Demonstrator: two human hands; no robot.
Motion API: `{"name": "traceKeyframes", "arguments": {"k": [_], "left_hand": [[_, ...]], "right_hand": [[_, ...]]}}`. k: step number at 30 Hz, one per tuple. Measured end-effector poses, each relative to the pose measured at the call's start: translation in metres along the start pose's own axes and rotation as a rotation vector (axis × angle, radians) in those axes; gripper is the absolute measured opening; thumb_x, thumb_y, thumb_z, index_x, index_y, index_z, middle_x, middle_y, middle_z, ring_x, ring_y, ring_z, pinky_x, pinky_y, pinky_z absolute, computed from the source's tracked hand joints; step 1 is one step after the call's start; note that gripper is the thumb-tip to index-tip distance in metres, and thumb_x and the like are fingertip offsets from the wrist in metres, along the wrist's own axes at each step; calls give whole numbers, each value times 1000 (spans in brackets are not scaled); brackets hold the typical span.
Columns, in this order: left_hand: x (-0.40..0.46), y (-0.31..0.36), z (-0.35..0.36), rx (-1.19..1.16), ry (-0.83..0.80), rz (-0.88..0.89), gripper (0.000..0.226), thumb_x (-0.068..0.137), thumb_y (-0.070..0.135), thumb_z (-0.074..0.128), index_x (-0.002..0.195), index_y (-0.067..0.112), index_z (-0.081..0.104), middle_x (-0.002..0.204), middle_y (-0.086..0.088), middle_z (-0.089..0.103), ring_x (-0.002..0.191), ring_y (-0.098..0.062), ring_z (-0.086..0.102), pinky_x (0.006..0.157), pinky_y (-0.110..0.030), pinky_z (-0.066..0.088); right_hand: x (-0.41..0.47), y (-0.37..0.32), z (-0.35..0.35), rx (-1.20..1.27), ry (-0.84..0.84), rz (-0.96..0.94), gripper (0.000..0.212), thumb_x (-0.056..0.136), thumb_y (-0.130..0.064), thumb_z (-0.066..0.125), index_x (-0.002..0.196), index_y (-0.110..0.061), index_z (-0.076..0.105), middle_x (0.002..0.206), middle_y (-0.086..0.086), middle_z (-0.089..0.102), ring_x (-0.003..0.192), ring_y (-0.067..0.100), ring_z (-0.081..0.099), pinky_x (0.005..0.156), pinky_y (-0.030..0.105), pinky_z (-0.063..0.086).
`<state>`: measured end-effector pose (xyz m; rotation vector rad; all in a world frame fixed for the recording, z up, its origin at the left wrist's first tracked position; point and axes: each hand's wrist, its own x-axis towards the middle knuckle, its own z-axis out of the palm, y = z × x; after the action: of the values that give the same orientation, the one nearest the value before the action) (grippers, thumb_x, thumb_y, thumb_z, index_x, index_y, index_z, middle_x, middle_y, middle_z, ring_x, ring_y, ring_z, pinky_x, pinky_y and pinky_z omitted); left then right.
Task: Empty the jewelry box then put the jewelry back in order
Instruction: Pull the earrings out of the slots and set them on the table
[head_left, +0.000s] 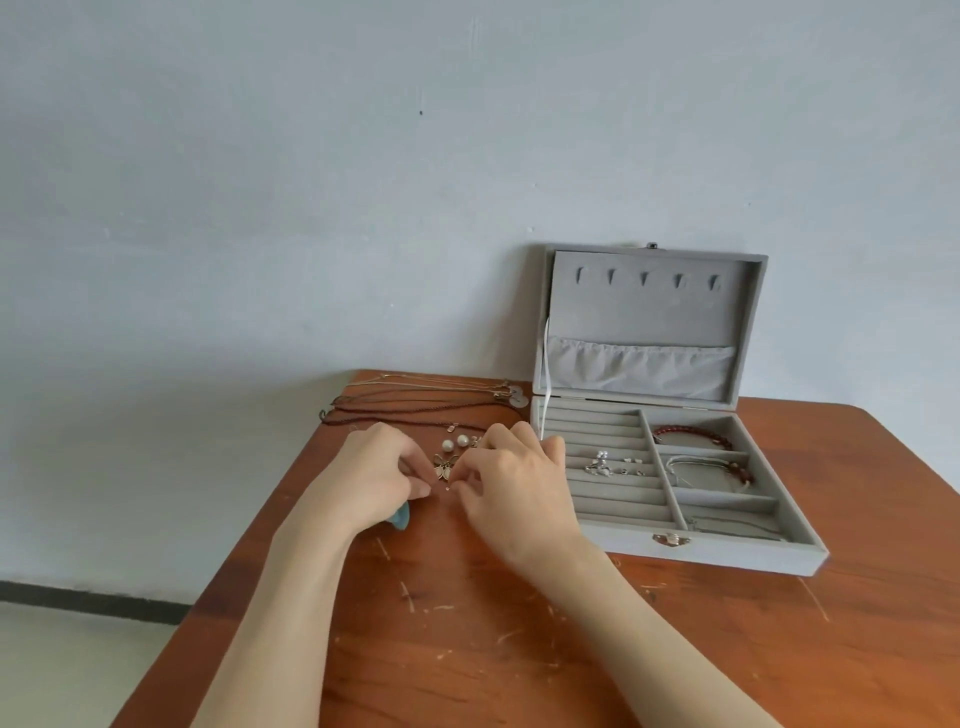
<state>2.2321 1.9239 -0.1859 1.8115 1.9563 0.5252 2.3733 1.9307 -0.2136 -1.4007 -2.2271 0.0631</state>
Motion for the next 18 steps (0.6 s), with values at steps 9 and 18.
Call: {"name": "traceKeyframes", "arguments": {"k": [9, 18], "left_hand": [[1, 1, 7, 36, -24, -5, 20, 84, 16, 66, 70, 31, 62, 64, 11, 54, 64, -2, 52, 50, -17, 34], [0, 2, 7, 85, -34, -8, 14, 85, 20, 65, 74, 27, 62, 69, 4, 60, 79, -14, 58, 59, -24, 37]], "right_hand": [[0, -1, 3, -32, -63, 30, 17, 88, -31, 54, 95, -30, 69, 106, -4, 57, 106, 19, 39, 86, 35, 19], [-1, 0, 4, -52, -34, 40, 19, 88, -34, 55, 99, -34, 70, 105, -5, 56, 104, 20, 39, 82, 35, 14]]}}
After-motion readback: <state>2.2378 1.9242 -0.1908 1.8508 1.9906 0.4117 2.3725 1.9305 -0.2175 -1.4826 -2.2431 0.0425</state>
